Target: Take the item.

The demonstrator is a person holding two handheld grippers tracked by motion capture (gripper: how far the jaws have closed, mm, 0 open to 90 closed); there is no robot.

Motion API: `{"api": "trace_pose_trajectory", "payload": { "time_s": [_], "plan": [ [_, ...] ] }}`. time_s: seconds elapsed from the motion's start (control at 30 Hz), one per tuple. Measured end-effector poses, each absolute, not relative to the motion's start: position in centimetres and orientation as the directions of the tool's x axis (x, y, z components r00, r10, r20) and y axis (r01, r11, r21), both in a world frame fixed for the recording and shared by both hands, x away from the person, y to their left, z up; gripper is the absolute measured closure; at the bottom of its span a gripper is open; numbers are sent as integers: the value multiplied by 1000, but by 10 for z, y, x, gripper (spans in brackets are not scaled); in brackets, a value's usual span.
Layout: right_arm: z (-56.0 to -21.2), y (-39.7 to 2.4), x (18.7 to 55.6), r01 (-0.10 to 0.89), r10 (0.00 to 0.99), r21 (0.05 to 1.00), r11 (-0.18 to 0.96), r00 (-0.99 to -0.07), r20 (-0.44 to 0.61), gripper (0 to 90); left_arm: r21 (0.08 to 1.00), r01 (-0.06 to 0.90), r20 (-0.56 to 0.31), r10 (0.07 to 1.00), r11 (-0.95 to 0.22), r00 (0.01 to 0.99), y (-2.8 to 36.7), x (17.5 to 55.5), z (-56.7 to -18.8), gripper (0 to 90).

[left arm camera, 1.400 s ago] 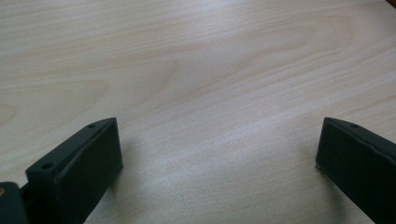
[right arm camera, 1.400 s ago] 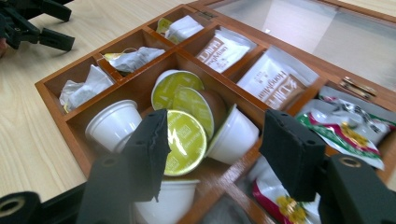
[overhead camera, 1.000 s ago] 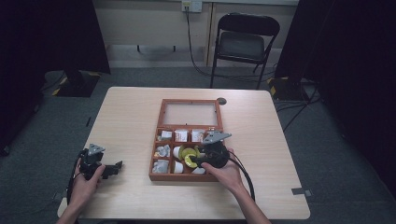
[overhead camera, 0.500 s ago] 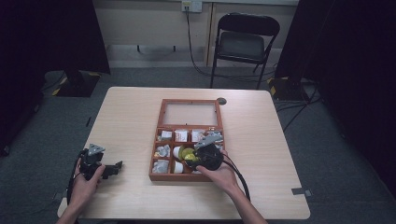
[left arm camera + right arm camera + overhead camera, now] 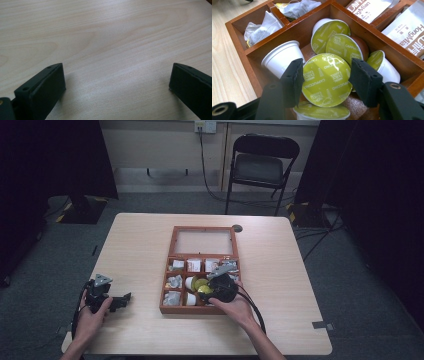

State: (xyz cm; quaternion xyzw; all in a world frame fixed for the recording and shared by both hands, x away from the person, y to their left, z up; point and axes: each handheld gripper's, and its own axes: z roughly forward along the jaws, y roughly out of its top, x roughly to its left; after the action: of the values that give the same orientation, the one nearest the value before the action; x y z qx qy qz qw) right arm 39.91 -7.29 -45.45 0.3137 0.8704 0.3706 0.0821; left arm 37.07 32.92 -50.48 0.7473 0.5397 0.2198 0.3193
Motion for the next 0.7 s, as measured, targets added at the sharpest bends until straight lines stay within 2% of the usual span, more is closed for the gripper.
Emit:
{"api": "trace_pose_trajectory", "payload": {
  "time_s": [0.7],
  "plan": [
    [-458, -66, 401, 496, 591, 652, 574, -802, 90, 409, 717, 664, -16, 947, -212, 320, 329, 370, -505, 0]
  ]
}}
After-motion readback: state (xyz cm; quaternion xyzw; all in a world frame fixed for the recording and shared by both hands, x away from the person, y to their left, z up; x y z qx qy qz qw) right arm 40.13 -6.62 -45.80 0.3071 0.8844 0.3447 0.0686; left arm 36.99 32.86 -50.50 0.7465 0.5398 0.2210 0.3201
